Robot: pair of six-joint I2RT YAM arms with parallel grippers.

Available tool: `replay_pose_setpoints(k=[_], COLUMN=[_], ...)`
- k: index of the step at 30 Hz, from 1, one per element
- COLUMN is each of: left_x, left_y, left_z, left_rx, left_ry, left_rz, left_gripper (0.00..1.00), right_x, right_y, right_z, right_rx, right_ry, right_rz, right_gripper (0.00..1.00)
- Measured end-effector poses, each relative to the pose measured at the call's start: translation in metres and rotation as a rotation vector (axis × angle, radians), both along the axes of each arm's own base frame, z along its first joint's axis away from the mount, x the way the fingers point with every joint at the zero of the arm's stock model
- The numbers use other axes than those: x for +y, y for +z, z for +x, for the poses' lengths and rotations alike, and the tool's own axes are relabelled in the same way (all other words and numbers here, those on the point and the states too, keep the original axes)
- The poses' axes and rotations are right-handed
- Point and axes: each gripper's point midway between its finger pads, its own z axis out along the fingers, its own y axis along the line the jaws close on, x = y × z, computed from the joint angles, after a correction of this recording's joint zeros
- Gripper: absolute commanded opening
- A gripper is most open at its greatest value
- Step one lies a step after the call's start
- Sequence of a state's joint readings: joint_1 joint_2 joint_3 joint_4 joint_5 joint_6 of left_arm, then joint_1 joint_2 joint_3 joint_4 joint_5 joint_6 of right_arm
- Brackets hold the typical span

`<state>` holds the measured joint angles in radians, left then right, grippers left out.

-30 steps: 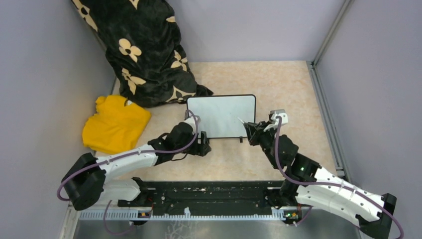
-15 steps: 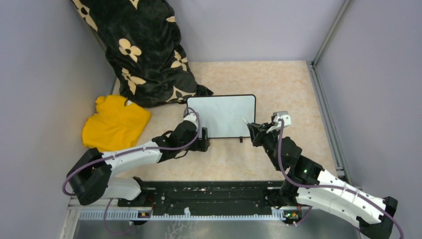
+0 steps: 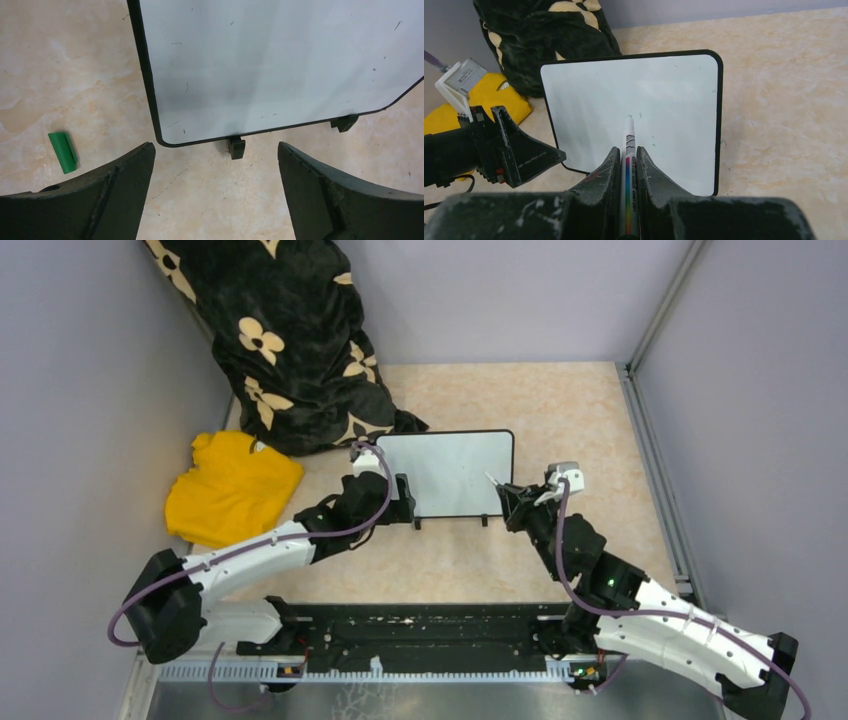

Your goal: Write a sentence on the whiteboard

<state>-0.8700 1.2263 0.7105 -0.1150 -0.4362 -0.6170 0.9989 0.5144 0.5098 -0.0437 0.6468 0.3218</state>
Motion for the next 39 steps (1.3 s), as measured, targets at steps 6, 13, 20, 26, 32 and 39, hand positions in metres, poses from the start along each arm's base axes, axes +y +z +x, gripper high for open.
replay_pose_setpoints(k=[6,13,20,26,32,39], left_x=[-0.012,-0.026,-0.037,-0.043,-0.051,-0.056], left_y=[-0.01,-0.046,-0.067,-0.079,-0.088,-0.09], left_z=[-0.009,-0.022,-0.02,-0.015,-0.01,-0.008], left_rx=[0.047,0.138,0.189,0.206,0.219,0.221], left_ry=[-0.086,-0.134,-0.139,-0.133,-0.133,-0.139], left_rz=[0.002,0.051,0.089,0.101,0.118,0.122], left_gripper=[0.81,0.72,0.62,0.56,0.5,0.38], right_x=[0.001,0.0,0.0,-0.001,0.0,0.0], right_y=[0.002,0.002,0.002,0.002,-0.001,-0.001], right_z=[0.001,0.001,0.001,0.002,0.003,0.003], right_rx=[-0.005,-0.007,-0.007,-0.007,-0.002,-0.001], right_ry=[-0.001,-0.006,-0.008,-0.012,-0.015,-0.015], right_rz=[0.007,0.001,0.001,0.0,-0.008,-0.009], right_gripper=[0.0,0.0,0.0,0.0,0.0,0.0])
